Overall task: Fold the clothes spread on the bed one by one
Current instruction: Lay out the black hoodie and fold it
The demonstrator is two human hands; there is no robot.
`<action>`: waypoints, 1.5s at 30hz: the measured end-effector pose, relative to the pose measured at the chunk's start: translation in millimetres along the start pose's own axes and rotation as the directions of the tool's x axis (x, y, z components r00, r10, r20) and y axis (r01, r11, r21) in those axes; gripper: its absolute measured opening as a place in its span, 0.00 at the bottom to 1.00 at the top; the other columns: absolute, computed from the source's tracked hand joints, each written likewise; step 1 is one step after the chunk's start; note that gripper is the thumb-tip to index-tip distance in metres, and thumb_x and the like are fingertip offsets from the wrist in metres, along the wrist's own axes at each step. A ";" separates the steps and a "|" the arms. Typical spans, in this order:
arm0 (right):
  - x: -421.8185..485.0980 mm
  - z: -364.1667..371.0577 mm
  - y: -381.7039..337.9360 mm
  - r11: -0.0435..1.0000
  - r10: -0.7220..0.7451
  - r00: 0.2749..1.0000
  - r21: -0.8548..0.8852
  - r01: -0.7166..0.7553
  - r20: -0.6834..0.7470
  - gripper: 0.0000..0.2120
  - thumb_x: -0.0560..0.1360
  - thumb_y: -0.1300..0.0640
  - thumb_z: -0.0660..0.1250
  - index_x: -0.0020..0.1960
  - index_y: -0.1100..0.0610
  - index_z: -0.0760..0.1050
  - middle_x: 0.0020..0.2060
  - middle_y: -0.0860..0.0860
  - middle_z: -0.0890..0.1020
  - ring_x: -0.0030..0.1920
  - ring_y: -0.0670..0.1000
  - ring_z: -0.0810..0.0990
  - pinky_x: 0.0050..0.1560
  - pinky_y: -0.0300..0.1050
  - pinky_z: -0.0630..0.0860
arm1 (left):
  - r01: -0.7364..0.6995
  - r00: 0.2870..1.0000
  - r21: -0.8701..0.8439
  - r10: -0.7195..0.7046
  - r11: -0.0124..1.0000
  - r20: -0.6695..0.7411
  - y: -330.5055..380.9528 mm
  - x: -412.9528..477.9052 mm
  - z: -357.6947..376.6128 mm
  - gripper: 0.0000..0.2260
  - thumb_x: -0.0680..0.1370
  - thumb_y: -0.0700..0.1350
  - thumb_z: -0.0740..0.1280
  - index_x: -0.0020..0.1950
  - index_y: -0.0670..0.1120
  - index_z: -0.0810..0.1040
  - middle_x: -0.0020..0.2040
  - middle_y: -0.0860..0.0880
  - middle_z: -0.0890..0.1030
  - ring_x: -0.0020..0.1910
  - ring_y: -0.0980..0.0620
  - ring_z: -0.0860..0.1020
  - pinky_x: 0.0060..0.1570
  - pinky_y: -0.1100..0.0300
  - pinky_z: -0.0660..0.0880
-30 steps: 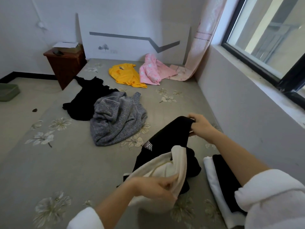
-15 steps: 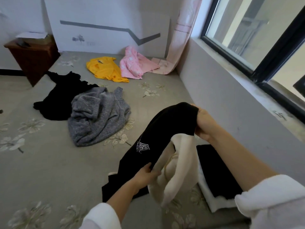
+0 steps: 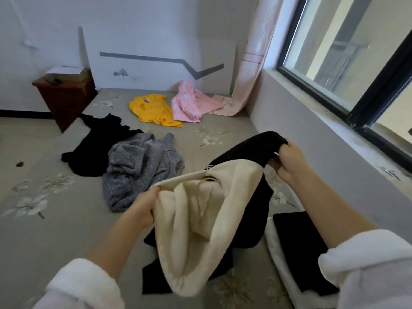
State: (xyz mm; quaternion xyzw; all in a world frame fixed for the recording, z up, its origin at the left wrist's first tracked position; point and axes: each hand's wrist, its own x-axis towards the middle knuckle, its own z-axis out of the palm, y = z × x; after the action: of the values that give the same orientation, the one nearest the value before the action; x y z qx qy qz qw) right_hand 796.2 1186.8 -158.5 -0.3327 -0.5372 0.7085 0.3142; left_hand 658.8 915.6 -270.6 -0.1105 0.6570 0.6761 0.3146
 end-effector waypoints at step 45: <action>-26.2 -10.7 49.1 0.946 0.229 0.920 0.297 -0.133 -0.318 0.13 0.73 0.62 0.65 0.57 0.62 0.75 0.50 0.58 0.81 0.46 0.55 0.82 0.37 0.47 0.81 | 0.311 0.950 -0.343 -0.282 0.886 0.132 -59.1 15.7 4.0 0.06 0.78 0.45 0.62 0.53 0.45 0.72 0.43 0.42 0.78 0.40 0.44 0.77 0.42 0.50 0.74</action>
State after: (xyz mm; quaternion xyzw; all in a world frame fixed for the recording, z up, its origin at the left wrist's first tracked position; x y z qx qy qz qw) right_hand 815.9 1160.6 -204.8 -0.4554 -0.3383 0.7311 0.3790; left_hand 681.3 920.3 -327.4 -0.2385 0.4844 0.7327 0.4142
